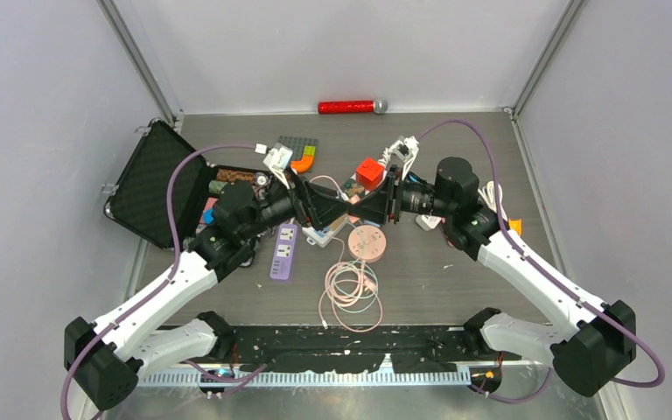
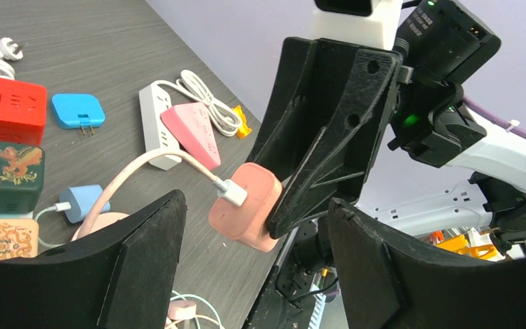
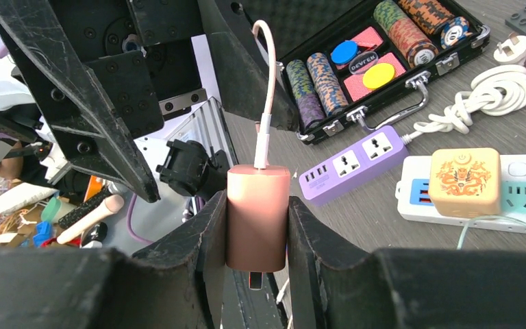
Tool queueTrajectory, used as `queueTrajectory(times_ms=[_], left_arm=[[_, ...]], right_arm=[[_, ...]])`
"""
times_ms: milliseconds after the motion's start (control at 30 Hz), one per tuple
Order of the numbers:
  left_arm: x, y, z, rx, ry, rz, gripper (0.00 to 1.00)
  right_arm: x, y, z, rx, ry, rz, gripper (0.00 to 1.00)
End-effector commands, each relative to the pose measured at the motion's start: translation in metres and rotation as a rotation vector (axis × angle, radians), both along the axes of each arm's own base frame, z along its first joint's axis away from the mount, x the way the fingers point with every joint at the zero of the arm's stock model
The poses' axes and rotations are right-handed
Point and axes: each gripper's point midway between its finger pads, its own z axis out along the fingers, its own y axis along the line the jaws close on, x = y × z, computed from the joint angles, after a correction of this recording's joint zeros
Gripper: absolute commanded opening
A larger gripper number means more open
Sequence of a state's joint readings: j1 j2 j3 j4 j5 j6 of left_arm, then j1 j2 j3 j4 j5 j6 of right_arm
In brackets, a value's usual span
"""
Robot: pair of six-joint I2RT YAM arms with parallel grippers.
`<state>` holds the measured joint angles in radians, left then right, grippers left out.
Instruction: Insert the plug
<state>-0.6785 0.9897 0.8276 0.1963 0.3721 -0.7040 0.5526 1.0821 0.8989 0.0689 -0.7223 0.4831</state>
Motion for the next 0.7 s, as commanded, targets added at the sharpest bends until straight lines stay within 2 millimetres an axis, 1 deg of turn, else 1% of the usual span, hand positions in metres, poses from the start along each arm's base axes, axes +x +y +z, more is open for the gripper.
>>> queueTrajectory(times_ms=[0,167,333,433,600,667], left_arm=[[-0.006,-0.002,0.019,-0.054,-0.071,-0.04,0.71],[-0.006,-0.001,0.011,-0.031,-0.059,-0.035,0.61],[-0.001,0.001,0.011,-0.052,-0.043,-0.007,0.59],[-0.005,-0.002,0.016,-0.082,-0.068,-0.036,0.58],[-0.011,-0.002,0.015,-0.07,-0.078,-0.059,0.45],[-0.013,-0.002,0.014,-0.078,-0.062,-0.07,0.43]], right_arm=[[-0.005,0.008,0.024,0.073,-0.056,0.058,0.05],[-0.01,0.01,0.025,0.079,-0.06,0.086,0.05],[-0.011,0.012,0.023,0.085,-0.061,0.105,0.05],[-0.014,0.014,0.024,0.098,-0.046,0.127,0.05],[-0.015,0.016,0.025,0.106,-0.028,0.144,0.05],[-0.016,0.016,0.025,0.106,-0.027,0.15,0.05]])
